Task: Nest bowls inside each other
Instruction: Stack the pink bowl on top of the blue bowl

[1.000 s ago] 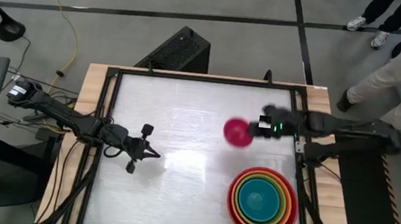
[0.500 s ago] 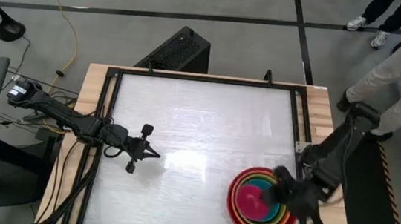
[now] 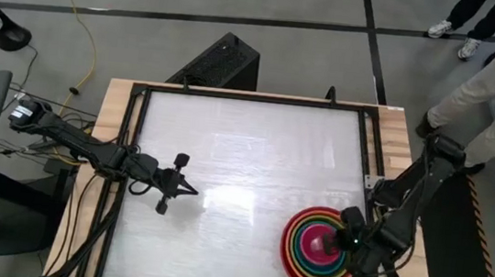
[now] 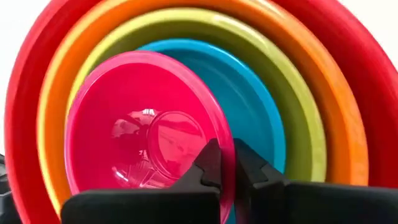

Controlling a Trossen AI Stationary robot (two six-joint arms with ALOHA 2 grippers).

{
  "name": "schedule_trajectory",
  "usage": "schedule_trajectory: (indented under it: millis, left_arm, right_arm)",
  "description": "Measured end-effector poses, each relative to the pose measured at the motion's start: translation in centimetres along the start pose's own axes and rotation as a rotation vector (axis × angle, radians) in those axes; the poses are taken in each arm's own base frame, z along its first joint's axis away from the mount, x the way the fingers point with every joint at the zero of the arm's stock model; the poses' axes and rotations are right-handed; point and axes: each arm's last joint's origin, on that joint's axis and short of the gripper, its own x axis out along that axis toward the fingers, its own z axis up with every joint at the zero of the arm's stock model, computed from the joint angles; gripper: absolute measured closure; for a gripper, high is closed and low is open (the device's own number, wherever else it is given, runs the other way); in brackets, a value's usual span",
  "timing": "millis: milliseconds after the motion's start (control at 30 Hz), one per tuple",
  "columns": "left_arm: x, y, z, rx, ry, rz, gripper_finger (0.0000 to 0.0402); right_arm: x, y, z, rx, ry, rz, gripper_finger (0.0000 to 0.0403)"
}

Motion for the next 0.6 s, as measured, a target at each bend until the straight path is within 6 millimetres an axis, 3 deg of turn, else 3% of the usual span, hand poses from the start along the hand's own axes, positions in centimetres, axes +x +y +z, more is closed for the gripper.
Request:
schedule_trajectory:
  millis: [333,600]
  left_arm:
    - [0.00,-0.01,0.00,-0.032,0.000,-0.003,0.0402]
    - [0.00,0.00,-0.04,-0.031,0.005,0.002,0.0401]
  right_arm:
    - [0.00,-0.09,-0.01,-0.009,0.022,-0.026,0.0379]
    - [-0.02,-0.43,0.08,-0.012,0.043,-0.083,0.0305]
